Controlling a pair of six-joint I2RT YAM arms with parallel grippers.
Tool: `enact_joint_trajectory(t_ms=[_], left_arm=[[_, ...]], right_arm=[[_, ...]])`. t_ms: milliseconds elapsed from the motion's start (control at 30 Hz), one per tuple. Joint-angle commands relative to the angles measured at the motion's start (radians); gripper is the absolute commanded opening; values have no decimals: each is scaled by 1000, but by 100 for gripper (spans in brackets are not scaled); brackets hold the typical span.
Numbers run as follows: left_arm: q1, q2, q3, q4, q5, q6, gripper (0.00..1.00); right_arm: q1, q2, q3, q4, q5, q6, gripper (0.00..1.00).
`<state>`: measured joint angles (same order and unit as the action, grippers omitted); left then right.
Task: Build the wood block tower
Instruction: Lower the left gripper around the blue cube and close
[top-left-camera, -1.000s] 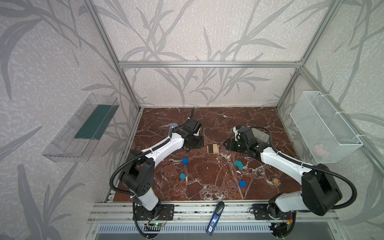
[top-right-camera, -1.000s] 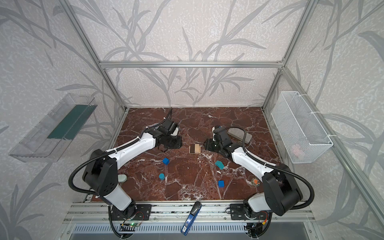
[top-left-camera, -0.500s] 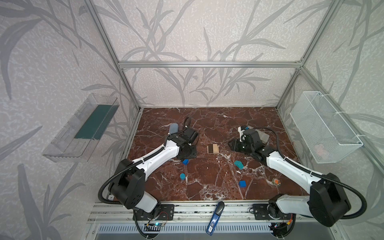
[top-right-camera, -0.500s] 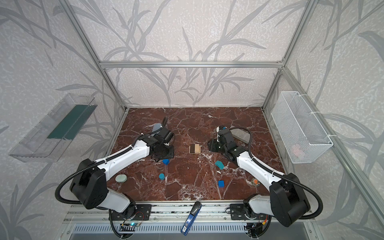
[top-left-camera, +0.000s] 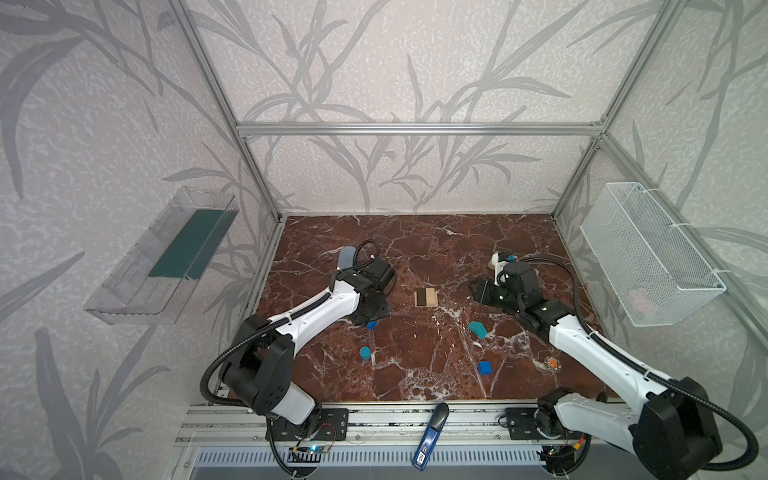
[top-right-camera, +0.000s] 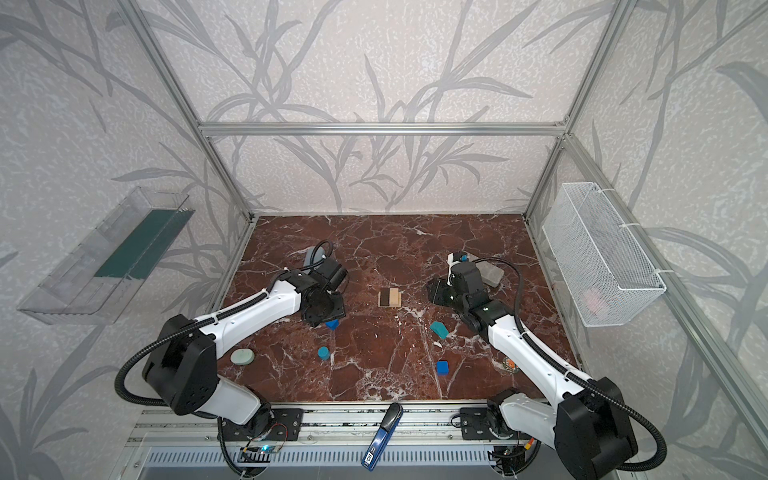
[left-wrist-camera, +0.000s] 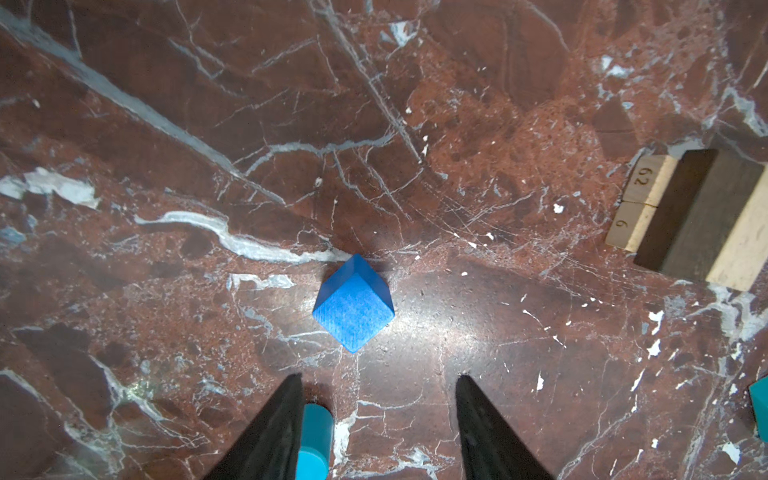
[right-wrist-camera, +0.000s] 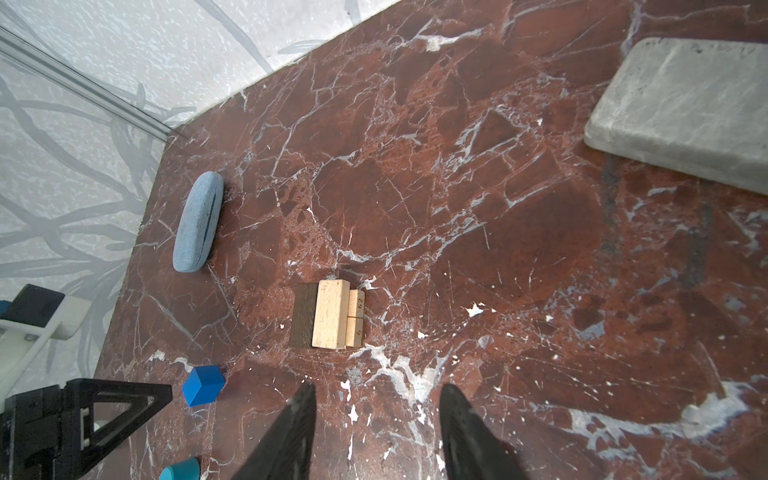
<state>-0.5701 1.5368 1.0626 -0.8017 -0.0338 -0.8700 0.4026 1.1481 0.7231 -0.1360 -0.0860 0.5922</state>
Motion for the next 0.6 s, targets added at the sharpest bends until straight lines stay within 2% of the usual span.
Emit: enact_joint_trajectory(t_ms=[0, 267, 567], left_arm=[[1, 17, -22, -21, -9, -104, 58], [1, -16, -99, 68, -12, -247, 58], [6, -25, -94, 65, -67, -300, 59]], right_arm=[[-10, -24, -13, -19, 20, -14, 50], [-26, -23, -25, -19, 19, -15, 50], [-43, -22, -36, -11, 12, -15, 50]])
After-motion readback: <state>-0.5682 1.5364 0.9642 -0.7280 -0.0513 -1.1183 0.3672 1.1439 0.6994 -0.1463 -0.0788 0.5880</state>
